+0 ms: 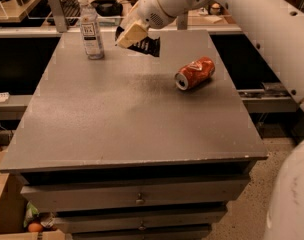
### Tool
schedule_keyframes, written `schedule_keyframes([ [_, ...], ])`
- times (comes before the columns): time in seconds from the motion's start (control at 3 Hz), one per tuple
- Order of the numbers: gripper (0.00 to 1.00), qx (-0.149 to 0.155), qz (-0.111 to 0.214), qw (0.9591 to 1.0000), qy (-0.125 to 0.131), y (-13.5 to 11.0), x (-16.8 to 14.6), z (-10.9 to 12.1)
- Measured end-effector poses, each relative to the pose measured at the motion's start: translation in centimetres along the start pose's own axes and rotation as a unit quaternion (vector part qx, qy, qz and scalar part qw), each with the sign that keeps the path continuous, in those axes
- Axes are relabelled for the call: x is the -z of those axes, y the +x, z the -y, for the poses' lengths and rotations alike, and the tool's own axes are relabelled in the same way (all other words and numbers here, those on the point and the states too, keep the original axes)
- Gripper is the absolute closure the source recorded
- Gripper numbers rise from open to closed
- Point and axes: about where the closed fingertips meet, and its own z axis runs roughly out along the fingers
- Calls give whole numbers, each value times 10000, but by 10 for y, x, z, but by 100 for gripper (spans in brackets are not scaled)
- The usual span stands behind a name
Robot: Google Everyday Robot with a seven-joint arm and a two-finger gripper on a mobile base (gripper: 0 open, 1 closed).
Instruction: Move rxbar chocolate near coke can
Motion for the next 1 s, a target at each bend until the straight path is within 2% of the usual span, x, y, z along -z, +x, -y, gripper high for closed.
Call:
schedule_keyframes([
  [0.33,100,-234,-24,9997,37,27,-11,10],
  [0.67,100,-424,-65,9991,35,47,-19,10],
  [1.0,85,-594,-144,9981,5,61,-27,9],
])
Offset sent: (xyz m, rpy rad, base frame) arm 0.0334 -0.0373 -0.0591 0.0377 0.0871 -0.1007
